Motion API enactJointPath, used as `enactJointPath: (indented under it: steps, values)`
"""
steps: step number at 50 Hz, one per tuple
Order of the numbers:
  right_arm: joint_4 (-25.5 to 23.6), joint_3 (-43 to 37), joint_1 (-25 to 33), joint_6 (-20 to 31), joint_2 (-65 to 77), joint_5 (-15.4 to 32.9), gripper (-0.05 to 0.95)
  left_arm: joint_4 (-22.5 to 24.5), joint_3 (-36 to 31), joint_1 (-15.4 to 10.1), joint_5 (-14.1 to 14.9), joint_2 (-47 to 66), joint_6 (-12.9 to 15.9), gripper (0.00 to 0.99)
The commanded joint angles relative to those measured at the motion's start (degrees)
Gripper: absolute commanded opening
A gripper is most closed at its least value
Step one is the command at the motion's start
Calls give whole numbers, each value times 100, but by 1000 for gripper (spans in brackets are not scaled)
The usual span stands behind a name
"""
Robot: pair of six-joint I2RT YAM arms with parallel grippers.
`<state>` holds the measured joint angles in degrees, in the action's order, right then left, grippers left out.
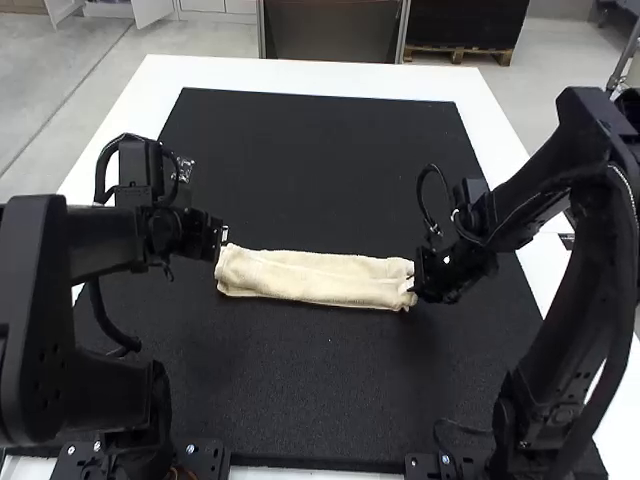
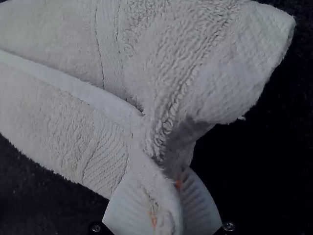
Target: Fold the towel.
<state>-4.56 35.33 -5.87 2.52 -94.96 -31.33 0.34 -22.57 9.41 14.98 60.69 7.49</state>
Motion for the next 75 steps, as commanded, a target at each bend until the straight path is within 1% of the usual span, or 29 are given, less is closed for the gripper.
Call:
enactJointPath:
  steps: [1, 6, 9, 15, 21, 25, 28, 32, 37, 41, 47, 54, 58, 64, 75]
  values:
    - [-98, 176, -28, -15, 56, -207, -20, 80, -2, 17, 57, -30, -133, 954]
    - [-274, 360, -46, -24, 179, -242, -21, 98, -2, 35, 57, 5, -142, 952]
    - [-309, 448, -55, -94, 250, -251, -21, 133, 7, 35, 40, 5, -256, 952]
    - [-441, 571, -55, -182, 294, -374, -21, 212, 24, 43, 5, 5, -300, 952]
    - [-617, 686, -55, -138, 294, -488, -20, 274, 24, 43, -118, 13, -353, 954]
    - [-766, 782, -99, -112, 311, -549, -21, 362, 24, 43, -277, 5, -353, 954]
    - [-871, 844, -195, -77, 329, -637, -20, 388, 24, 43, -321, 5, -379, 954]
    - [-933, 914, -380, -94, 355, -655, -20, 423, 24, 43, -452, 13, -441, 954]
    - [-959, 1011, -652, -138, 364, -672, -21, 476, 24, 52, -593, 13, -459, 956]
    - [-959, 1072, -837, -200, 364, -681, -20, 485, 33, 105, -619, 13, -459, 956]
    - [-933, 1151, -1145, -314, 338, -681, -20, 493, 33, 263, -619, 13, -459, 956]
    - [-573, 1195, -1487, -542, 250, -672, -20, 511, 33, 474, -611, 13, -450, 956]
    - [-555, 1318, -1663, -542, 153, -664, -20, 511, 24, 553, -593, 13, -450, 956]
    - [-555, 1512, -1909, -542, -23, -655, -20, 520, 33, 606, -593, 13, -450, 954]
    - [-555, 1978, -2322, -542, -436, -646, -20, 581, 42, 606, -593, 13, -450, 954]
